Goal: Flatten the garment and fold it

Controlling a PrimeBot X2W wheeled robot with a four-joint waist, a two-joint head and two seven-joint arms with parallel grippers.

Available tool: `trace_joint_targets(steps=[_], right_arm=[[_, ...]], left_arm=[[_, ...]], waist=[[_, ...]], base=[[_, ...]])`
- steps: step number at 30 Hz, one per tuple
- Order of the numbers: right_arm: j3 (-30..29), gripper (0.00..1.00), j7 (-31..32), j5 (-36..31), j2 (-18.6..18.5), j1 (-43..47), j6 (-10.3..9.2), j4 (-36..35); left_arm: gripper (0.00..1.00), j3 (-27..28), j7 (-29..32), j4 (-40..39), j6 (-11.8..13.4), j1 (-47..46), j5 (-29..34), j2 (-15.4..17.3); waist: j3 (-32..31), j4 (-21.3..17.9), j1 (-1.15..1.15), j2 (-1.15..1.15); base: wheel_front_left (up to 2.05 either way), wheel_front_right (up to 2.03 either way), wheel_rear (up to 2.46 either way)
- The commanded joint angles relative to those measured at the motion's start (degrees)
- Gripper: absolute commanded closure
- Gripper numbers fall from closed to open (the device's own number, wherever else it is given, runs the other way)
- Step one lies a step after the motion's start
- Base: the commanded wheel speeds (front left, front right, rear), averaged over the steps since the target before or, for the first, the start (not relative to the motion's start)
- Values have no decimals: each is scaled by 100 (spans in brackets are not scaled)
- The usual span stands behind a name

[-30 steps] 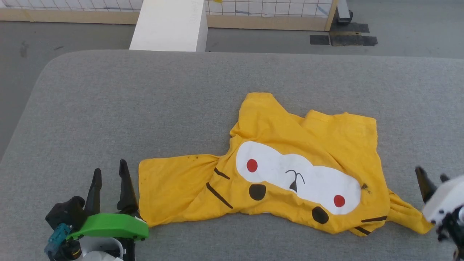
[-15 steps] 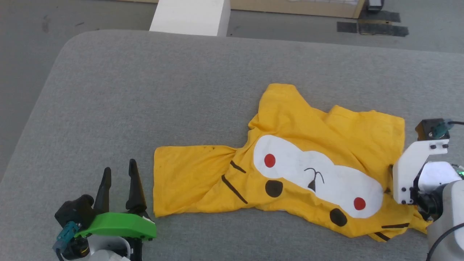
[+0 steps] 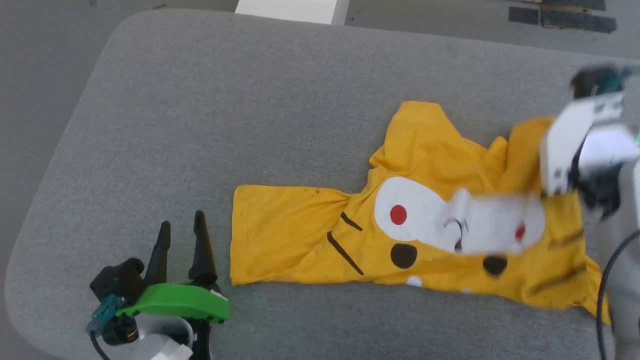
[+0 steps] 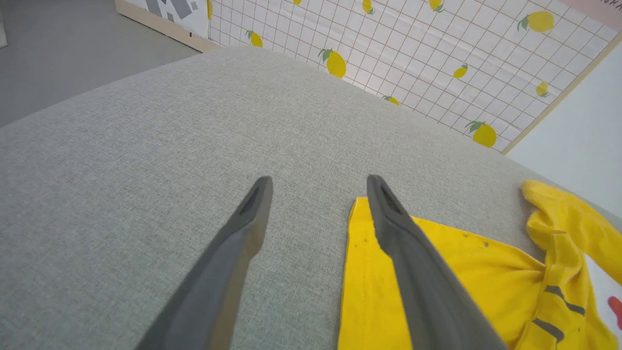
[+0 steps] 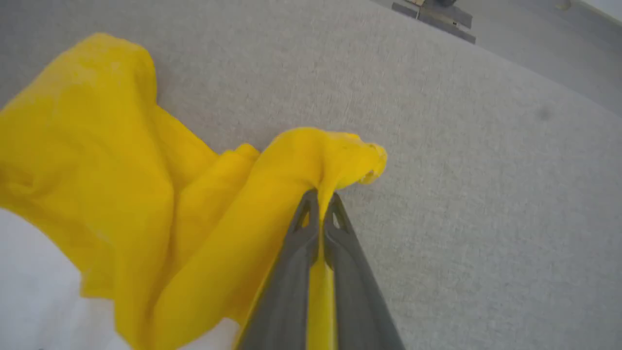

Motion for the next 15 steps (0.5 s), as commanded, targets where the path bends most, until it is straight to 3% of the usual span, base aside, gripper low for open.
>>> trace_joint_targets(steps=[1,9,15], right_arm=[[-10,100,-72,-55,-63,-449,-8,65],[-180,100,-755,-572,-23,-2194,-8,551],[452,100,-1204,-159,81,-2426,-8,499]], left_arm=[[0,-60,-26,16,26,-137,-42,-15],[0,-297,-26,100,36,-353,-157,-15],[0,-249,-26,216,35,-357,-164,-15]], waist=[[164,153,0,0],[446,453,0,0],[342,421,0,0]], base=[[0,0,0],[0,0,0],[0,0,0]])
